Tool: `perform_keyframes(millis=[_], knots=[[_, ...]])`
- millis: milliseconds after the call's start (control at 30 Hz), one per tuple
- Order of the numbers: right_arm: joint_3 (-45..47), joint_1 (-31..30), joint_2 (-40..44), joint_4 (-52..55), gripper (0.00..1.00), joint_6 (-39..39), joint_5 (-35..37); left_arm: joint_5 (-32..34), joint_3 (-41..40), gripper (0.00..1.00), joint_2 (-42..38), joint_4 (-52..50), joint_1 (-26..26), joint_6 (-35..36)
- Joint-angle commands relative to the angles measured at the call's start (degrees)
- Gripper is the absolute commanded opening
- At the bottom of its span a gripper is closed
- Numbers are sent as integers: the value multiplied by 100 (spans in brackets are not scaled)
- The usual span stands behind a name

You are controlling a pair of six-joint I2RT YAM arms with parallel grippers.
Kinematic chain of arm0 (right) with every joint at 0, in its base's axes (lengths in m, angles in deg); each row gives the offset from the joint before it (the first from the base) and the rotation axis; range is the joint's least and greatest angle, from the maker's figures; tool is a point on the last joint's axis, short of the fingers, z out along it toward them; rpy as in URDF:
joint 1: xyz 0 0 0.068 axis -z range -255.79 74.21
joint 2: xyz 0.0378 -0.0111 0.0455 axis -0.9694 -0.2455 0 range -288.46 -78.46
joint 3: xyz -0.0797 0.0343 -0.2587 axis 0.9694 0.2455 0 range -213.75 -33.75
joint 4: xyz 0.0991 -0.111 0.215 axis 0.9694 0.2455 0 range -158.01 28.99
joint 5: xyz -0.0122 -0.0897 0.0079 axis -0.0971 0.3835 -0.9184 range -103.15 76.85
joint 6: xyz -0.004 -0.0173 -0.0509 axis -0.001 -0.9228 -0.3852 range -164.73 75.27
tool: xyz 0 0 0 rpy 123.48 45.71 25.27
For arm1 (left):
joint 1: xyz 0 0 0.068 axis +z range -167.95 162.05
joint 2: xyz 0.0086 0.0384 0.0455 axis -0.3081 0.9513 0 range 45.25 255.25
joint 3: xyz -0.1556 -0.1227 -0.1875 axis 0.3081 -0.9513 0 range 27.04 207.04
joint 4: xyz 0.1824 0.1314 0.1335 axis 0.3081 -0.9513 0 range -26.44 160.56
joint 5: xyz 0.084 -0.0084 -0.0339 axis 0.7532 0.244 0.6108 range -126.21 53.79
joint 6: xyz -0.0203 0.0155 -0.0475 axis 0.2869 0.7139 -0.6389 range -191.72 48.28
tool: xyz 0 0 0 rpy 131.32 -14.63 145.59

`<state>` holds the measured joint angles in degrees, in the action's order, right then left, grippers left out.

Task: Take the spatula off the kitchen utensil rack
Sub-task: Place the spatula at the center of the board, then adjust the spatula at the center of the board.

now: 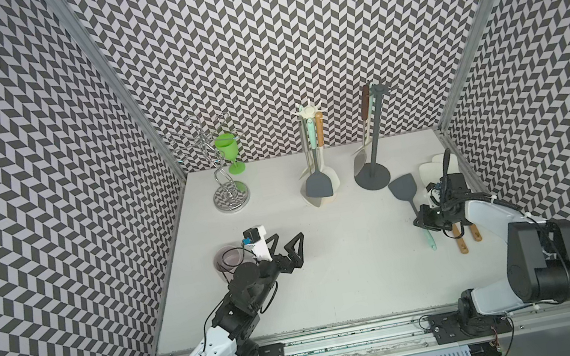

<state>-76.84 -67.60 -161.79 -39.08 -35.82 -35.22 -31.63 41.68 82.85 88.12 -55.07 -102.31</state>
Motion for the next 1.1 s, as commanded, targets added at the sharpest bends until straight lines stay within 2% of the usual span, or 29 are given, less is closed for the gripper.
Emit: perform_keyframes(millis=[0, 67, 233, 367, 533, 633, 800, 1067], knots=[[20, 52, -218, -162, 24, -21, 149, -75, -44, 100, -46, 125, -30, 131], [20, 51, -285, -151, 30, -3, 191, -62, -57, 100, -61, 126, -20, 140], [12, 51, -286, -142, 36, 40, 311, -93, -178, 100, -155, 261, 17, 160], [-106, 51, -99, -101, 47, 33, 378, -80, -214, 100, -140, 299, 43, 173], [-273, -60, 545, -222, 65, 94, 605, -72, -217, 100, -96, 316, 74, 196], [-410, -158, 764, -375, 73, 168, 1146, -47, -215, 100, -80, 318, 82, 218], [-684, -333, 416, -571, 75, 169, 1711, 65, -223, 100, -95, 278, 83, 285], [-792, -1002, -503, -905, 65, -179, 2487, 224, -215, 100, -252, 163, 83, 395]])
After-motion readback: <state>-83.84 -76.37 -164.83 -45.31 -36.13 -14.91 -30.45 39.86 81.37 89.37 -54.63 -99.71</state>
